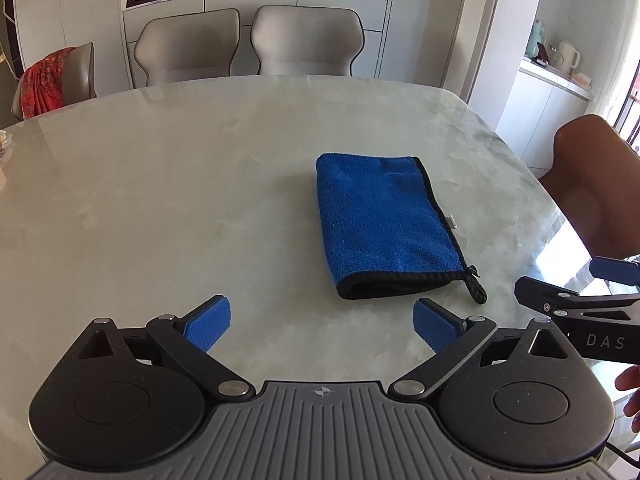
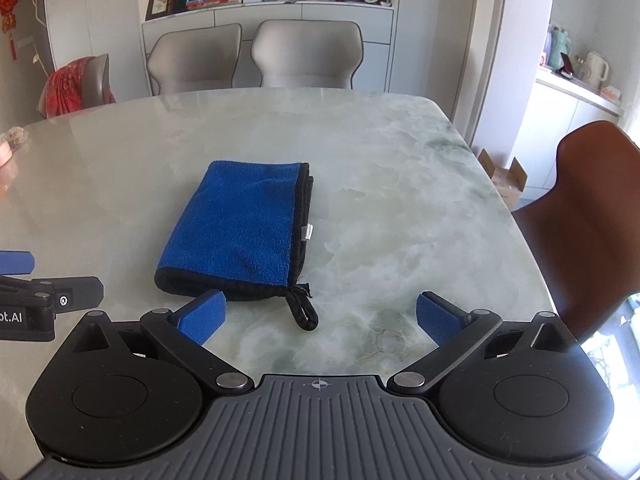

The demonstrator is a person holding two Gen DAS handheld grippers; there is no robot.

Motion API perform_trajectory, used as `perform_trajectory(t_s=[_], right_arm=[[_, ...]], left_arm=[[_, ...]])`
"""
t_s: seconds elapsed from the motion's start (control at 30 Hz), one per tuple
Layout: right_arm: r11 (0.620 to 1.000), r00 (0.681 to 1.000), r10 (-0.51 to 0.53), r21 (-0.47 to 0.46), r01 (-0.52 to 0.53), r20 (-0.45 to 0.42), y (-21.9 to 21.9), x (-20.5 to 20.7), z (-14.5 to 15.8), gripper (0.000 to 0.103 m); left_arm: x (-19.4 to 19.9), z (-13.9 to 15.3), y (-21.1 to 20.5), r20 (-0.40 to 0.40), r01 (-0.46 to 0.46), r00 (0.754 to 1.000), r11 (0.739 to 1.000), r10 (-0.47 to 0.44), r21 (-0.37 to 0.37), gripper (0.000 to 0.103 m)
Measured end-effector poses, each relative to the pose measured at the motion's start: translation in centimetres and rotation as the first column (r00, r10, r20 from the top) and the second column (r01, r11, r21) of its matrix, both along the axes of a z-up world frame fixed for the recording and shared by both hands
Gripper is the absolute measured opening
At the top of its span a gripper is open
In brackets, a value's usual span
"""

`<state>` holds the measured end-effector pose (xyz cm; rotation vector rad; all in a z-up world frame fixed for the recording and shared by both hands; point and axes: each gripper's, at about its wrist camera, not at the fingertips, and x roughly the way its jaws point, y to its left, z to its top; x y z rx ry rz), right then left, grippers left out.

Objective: Fold towel

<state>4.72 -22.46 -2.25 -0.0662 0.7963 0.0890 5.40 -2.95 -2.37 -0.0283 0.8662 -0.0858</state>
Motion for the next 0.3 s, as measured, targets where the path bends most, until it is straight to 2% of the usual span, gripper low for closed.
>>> perform_trajectory(t_s=[0.3], right_arm=[[1.0, 1.0, 0.009, -0.005, -0.009, -0.026, 0.32, 0.35, -0.3, 0.102]], left_arm=[[0.49, -0.55, 0.29, -0.031, -0.007, 0.999, 1.0, 0.007, 0.003, 0.1]])
